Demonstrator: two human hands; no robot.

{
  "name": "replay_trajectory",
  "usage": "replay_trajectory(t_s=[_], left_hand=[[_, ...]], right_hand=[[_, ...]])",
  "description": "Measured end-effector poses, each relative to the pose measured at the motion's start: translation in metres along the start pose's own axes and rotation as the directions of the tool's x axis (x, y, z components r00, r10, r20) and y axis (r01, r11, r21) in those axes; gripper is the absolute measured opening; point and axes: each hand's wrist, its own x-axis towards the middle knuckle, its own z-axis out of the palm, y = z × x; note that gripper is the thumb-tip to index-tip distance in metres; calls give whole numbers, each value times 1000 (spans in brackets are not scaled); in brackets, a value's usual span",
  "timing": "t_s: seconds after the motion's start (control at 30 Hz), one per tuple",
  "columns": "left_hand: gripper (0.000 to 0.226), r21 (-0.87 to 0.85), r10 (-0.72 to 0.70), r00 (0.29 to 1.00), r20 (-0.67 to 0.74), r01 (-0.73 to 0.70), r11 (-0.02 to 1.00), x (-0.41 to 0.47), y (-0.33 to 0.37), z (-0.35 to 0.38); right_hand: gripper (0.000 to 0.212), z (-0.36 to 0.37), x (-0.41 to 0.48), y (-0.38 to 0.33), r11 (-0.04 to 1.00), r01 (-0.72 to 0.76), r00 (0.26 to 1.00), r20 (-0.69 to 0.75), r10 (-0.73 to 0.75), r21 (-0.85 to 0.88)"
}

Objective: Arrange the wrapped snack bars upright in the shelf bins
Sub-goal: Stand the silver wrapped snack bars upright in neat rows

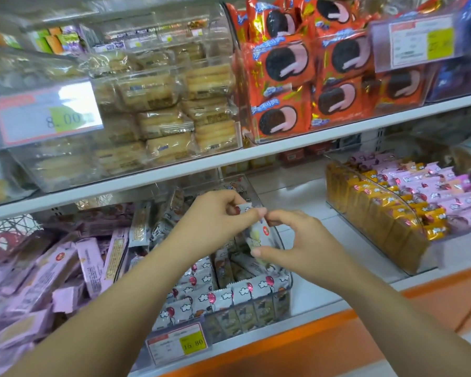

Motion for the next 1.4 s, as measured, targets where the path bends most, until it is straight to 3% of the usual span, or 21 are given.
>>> replay_trajectory(t_s=[0.17,0.33,0.53,0.73,0.9,1.13,1.4], left_hand=[[35,-236,-43,998,36,51,971,-1,-1,-5],[17,34,-87,963,257,81,996,3,-26,-4],[21,241,-70,890,451,-45,970,25,-40,11],[37,263,-157,716,681,-38,964,39,-46,29],[37,319,-172,642,747,-120,940,48,-56,31],[55,314,-172,651,739,-107,943,54,-60,40],[74,475,-160,600,784,-414,776,50,-62,63]], right_hand=[[25,-4,4,2,960,-22,998,-47,36,280],[27,-14,4,8,871,-37,979,-158,130,489],[26,-27,4,17,793,-120,959,-137,248,597],[25,-31,-1,25,811,-189,952,-99,290,553],[29,-30,-2,31,832,-226,957,-44,286,507],[31,-28,0,32,848,-244,954,-42,298,470],[27,-28,1,31,868,-244,956,-40,289,432]])
